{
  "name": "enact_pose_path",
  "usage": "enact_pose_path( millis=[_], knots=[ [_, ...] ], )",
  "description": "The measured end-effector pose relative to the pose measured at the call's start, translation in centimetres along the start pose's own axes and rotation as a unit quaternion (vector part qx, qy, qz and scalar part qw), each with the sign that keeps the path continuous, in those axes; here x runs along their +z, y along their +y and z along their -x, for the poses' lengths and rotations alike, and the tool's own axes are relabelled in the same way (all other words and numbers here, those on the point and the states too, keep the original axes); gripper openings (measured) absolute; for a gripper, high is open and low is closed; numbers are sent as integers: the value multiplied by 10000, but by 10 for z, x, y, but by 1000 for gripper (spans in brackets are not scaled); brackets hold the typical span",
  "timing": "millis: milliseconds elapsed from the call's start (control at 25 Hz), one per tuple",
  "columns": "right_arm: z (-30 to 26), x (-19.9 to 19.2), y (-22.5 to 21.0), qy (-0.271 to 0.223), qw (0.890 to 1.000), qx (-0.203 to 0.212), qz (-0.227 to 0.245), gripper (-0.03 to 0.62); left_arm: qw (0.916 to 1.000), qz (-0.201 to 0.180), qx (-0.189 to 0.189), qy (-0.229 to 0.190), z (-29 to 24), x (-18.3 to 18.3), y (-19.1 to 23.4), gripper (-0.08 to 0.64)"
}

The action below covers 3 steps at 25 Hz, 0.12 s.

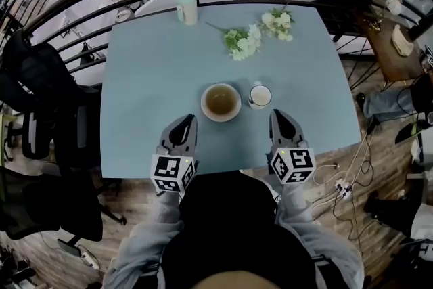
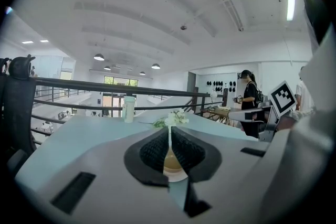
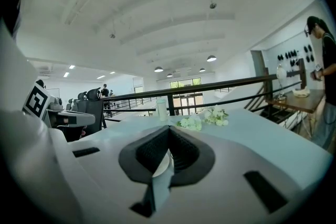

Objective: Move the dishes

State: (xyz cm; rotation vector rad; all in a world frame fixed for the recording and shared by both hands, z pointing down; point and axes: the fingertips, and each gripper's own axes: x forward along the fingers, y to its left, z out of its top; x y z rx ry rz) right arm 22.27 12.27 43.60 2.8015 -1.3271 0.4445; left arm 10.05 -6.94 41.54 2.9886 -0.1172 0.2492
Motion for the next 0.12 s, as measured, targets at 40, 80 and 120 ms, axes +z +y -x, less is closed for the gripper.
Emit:
enact_pose_path(
  millis=[40,80,120],
  knots=[
    [0,0,1,3,10000,2,0,5,10000,2,1,2,0,0,1,29],
    [-1,0,1,6,10000,4,-1,5,10000,4,3,3,0,0,1,29],
    [-1,0,2,9,10000,5,-1,5,10000,6,5,4,1,0,2,29]
  ],
)
